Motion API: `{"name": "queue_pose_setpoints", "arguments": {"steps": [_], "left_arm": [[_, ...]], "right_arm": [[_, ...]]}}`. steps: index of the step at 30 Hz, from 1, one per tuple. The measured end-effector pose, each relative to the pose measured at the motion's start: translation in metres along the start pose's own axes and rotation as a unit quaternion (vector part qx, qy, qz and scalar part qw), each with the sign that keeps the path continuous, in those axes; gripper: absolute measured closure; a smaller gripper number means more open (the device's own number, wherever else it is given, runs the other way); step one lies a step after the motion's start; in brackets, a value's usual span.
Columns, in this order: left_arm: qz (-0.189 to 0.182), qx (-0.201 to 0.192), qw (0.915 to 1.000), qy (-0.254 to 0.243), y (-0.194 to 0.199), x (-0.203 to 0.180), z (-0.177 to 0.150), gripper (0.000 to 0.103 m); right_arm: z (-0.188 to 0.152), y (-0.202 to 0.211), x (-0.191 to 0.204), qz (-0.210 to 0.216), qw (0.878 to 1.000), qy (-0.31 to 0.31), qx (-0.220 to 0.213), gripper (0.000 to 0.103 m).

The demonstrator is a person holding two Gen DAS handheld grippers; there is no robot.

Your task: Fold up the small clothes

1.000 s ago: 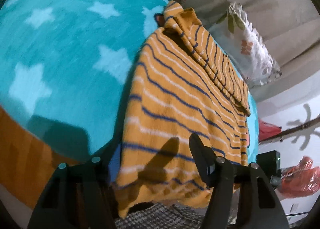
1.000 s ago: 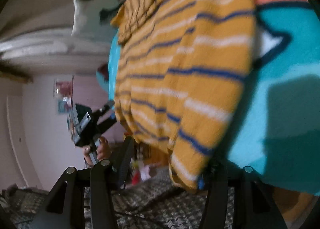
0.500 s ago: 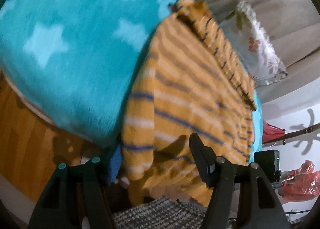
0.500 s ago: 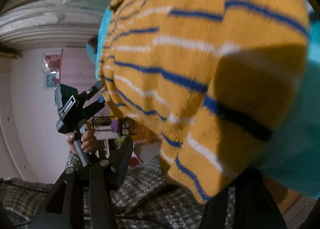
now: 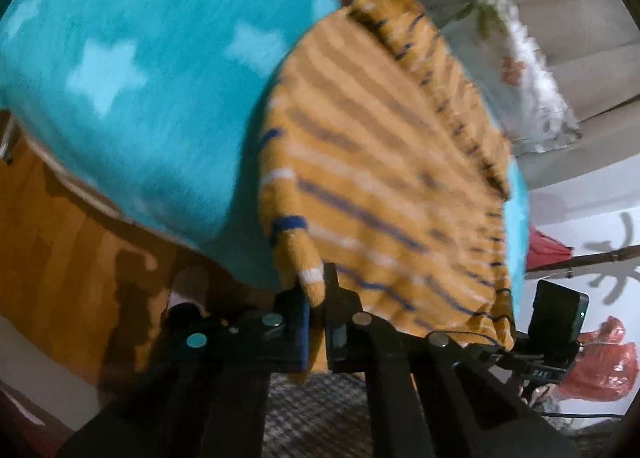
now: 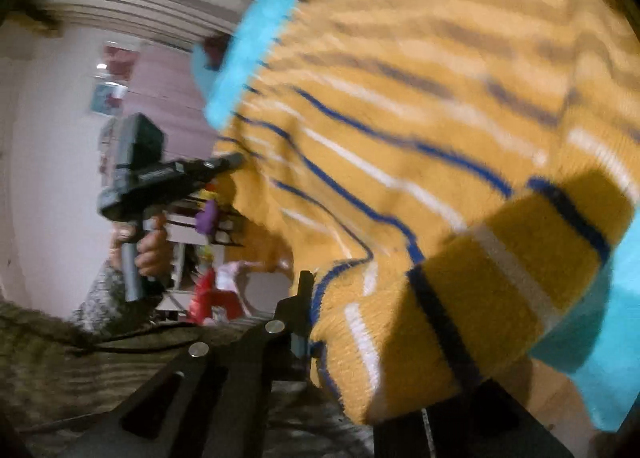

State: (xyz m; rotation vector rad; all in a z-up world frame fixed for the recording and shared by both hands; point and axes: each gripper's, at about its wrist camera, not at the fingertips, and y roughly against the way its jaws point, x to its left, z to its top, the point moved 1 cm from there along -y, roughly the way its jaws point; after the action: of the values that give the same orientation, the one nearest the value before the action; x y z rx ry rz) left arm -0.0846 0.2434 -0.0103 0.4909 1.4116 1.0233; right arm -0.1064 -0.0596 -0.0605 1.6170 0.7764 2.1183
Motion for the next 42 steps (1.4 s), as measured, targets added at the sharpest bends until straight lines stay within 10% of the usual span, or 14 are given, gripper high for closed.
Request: {"name": "queue_pose_setpoints", "arguments": {"steps": [5, 14, 19, 25, 29, 35, 38, 42], "left_arm": [[-0.034, -0.042, 0.9985, -0.011, 0.009, -0.033, 0.057, 0.098], [-0.025, -0.101, 0.9945, -0.013, -0.061, -0.076, 0.174, 0.086], [-0.033, -0.126, 0.991, -0.031, -0.049, -0.081, 0.191, 0.041], [0.051, -0.101, 0.9866, -0.117, -0.058, -0.072, 0.195, 0.04], [0.079, -0.072, 0.9806, -0.165, -0.082, -0.071, 0.197, 0.04], [0.087, -0.048, 0.9702, -0.221, -0.11, -0.09, 0.205, 0.04], [0.091, -0.034, 0.9648, -0.244, -0.123, -0.097, 0.205, 0.04], [0.102, -0.029, 0.9589, -0.263, -0.135, -0.106, 0.205, 0.04]], "right_arm": [[0.046, 0.07, 0.001, 0.074, 0.99, -0.024, -0.119, 0.095], [0.14, 0.11, -0.112, -0.028, 0.956, -0.183, -0.229, 0.08], [0.128, 0.121, -0.116, -0.015, 0.955, -0.19, -0.229, 0.059], [0.102, 0.144, -0.089, -0.069, 0.965, -0.134, -0.216, 0.049], [0.091, 0.169, -0.106, -0.057, 0.943, -0.179, -0.273, 0.043], [0.106, 0.151, -0.067, -0.238, 0.939, -0.068, -0.24, 0.042], [0.112, 0.13, -0.044, -0.36, 0.909, 0.019, -0.211, 0.042], [0.128, 0.115, -0.041, -0.416, 0.883, 0.05, -0.212, 0.034]]}}
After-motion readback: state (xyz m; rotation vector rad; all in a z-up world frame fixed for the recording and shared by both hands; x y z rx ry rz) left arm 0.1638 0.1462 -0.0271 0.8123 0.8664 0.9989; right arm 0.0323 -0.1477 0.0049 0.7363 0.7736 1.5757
